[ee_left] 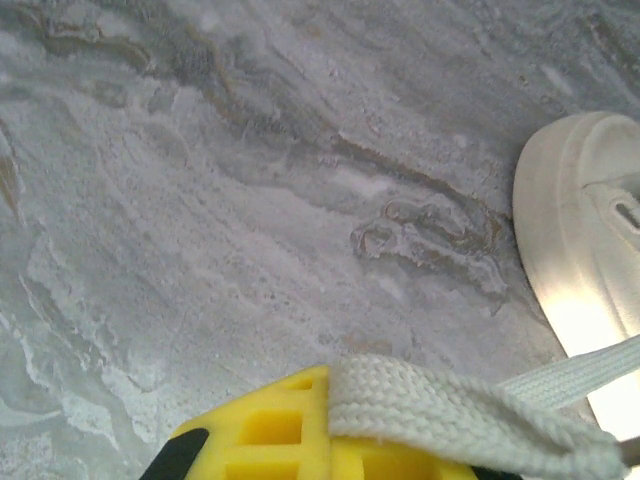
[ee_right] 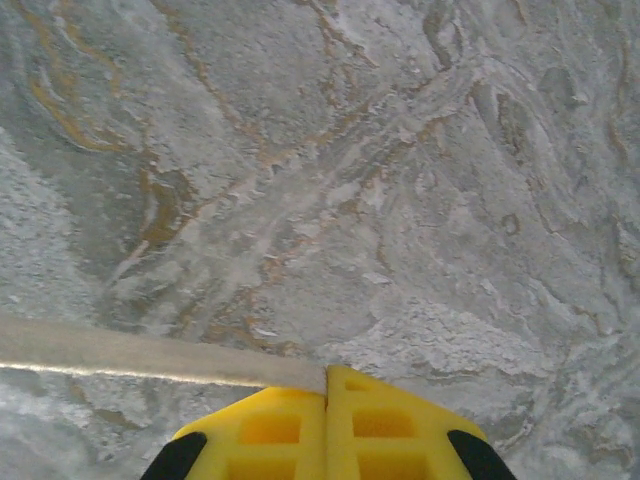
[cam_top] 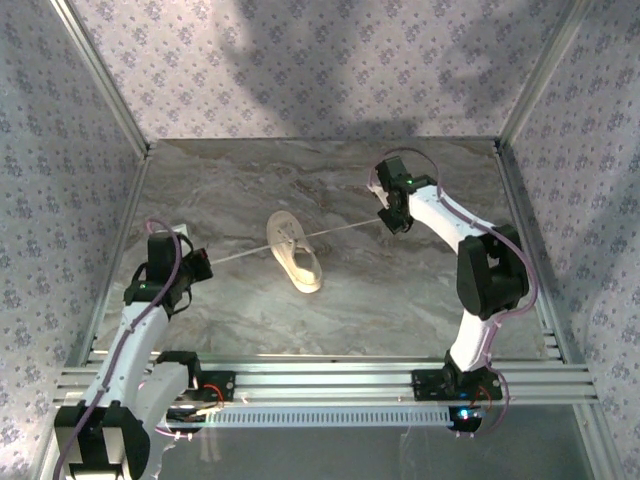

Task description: Tie the shoes

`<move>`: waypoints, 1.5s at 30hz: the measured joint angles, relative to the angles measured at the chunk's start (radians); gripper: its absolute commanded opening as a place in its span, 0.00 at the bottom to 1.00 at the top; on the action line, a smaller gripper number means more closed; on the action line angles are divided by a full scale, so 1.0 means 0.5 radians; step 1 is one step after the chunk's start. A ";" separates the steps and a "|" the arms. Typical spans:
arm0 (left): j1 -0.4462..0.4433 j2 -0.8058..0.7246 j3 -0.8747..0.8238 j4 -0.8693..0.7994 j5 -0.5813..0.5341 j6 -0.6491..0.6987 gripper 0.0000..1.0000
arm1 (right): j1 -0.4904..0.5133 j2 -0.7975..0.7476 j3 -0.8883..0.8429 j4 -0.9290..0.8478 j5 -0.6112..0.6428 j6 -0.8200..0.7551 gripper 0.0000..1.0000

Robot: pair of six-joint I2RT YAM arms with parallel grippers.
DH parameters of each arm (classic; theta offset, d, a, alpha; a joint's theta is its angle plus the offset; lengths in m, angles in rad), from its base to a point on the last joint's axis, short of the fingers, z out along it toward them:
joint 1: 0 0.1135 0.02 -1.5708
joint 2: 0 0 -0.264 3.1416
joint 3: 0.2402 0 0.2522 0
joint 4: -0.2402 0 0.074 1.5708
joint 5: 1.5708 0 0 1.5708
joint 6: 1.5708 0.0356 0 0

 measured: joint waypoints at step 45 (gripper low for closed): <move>0.058 -0.030 0.005 -0.305 -0.033 -0.051 0.00 | -0.166 0.056 -0.066 -0.061 -0.209 -0.034 0.00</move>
